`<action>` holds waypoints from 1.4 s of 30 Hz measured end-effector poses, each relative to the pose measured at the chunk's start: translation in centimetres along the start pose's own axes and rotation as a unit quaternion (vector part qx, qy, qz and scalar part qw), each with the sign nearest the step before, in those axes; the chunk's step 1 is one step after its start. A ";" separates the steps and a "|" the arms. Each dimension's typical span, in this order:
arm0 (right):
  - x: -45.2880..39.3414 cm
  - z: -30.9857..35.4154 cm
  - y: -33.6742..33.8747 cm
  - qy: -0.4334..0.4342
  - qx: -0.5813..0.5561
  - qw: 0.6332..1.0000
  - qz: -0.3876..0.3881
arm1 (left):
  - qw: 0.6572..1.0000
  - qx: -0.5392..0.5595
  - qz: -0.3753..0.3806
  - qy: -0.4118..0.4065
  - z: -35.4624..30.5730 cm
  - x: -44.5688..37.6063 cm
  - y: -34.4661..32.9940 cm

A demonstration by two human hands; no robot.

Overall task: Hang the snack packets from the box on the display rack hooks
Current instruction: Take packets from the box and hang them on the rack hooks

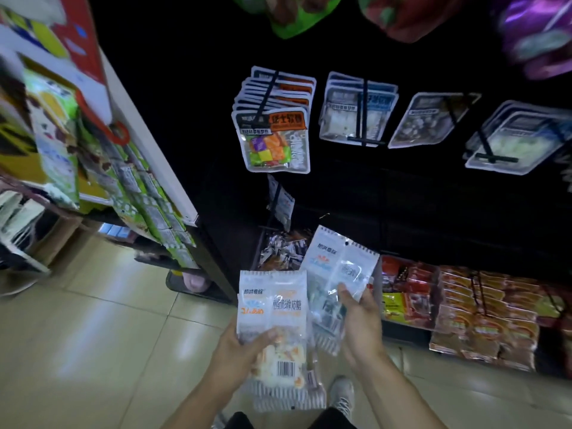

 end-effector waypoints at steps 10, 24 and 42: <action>0.7 5.6 -0.3 0.122 0.155 0.980 -0.003 | 0.988 -0.080 -0.131 0.005 1.4 0.7 4.5; 8.4 4.6 -7.2 0.108 0.322 0.922 0.188 | 0.963 -0.184 -0.192 -0.043 -5.0 2.0 2.9; 4.8 -0.2 -5.1 -0.092 0.248 0.955 0.136 | 0.962 -0.228 -0.109 -0.108 -5.9 2.8 1.5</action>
Point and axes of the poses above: each hand's wrist, its own x-axis away from the middle knuckle, its own y-axis out of the back of the hand, z = x × y, the point moved 5 cm from there along -x, towards the middle knuckle, and after that the axes turned 3 degrees about z, right-handed, at the moved point
